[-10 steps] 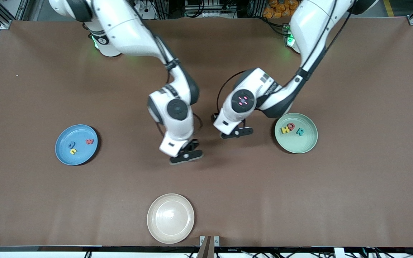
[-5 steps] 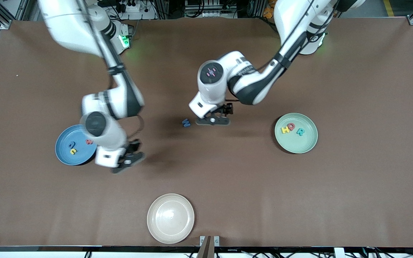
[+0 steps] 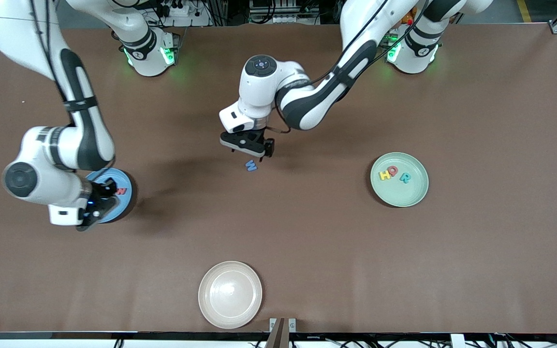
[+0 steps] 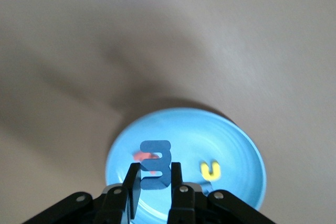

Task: Sort upper and lower case letters into plates
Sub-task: 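Carry the E to the blue plate while the left gripper reaches the M, then release the E in the blue plate while the left gripper grasps the M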

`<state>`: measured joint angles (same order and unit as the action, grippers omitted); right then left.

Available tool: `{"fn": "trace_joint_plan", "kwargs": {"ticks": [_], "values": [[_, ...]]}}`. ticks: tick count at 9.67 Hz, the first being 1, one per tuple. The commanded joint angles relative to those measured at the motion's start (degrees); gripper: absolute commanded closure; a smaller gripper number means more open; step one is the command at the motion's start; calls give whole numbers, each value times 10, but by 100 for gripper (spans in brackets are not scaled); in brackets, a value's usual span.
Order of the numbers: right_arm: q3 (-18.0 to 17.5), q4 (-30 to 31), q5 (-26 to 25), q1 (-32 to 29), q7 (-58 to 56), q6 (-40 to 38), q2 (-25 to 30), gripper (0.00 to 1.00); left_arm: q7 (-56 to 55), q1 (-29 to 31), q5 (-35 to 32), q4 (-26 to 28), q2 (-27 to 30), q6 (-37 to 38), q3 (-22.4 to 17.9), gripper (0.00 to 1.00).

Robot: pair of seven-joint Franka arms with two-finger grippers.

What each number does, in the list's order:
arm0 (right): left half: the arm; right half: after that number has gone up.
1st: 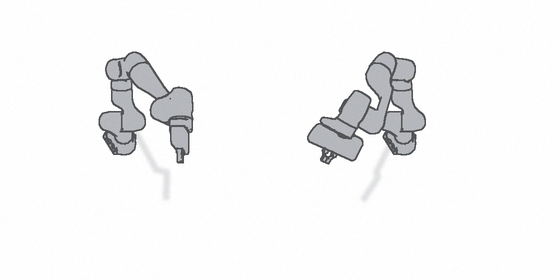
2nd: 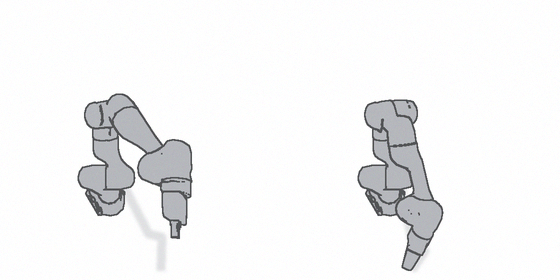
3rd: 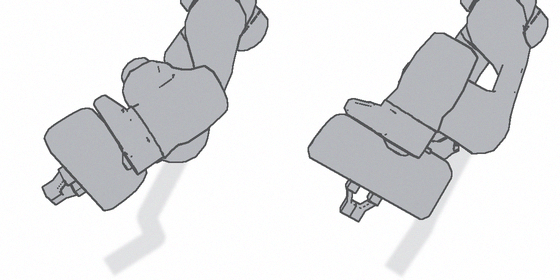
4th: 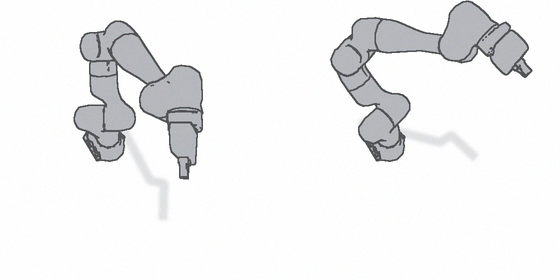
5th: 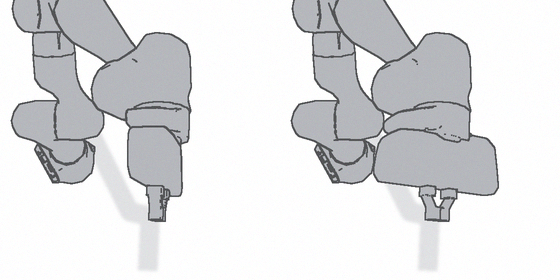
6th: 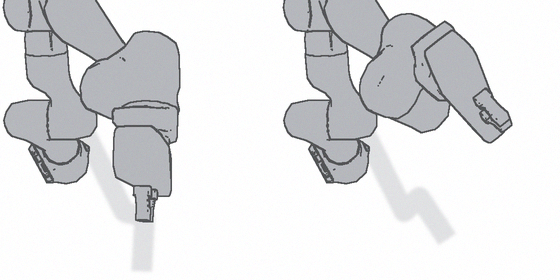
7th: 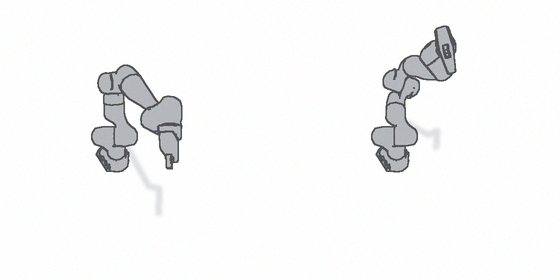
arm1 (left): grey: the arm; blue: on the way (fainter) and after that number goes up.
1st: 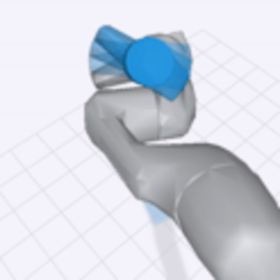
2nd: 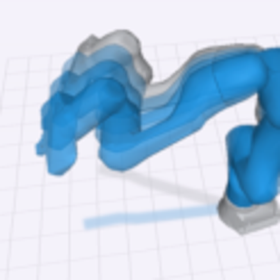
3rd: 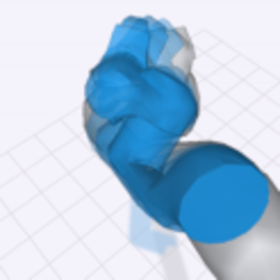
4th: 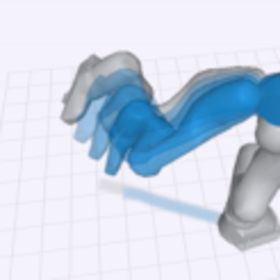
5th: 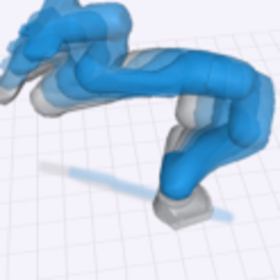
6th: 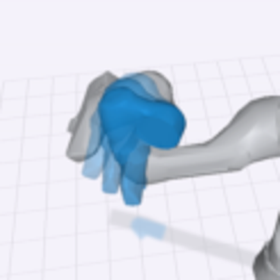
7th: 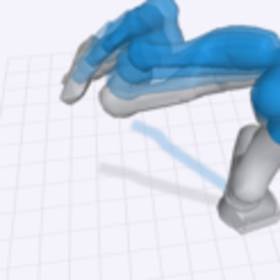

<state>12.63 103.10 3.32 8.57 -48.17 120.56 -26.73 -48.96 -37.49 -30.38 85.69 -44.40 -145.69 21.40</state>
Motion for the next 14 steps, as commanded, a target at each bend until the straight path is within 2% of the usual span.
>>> {"fn": "trace_joint_plan", "kwargs": {"ticks": [1,2,3,5,8,12,14], "values": [[-11,17,5,-29,-19,-10,14,68,115,0,-38,-18,-41,-35,-5,0],[-10,17,5,-29,-11,-13,12,12,175,1,-36,-18,-45,-35,-6,0],[-10,15,3,-30,-12,-14,12,0,211,8,-35,-17,-45,-35,-7,0],[-10,13,2,-32,-11,-16,12,0,274,15,-35,-16,-58,-35,-7,0],[-10,7,1,-37,-4,-11,10,0,285,7,-35,-18,-87,-35,-7,0],[-10,11,5,-36,234,-12,18,0,281,-2,-36,-18,-89,-35,-7,0],[-10,30,5,-58,238,-15,35,0,279,-5,-35,-19,-103,-35,-7,0]]}}
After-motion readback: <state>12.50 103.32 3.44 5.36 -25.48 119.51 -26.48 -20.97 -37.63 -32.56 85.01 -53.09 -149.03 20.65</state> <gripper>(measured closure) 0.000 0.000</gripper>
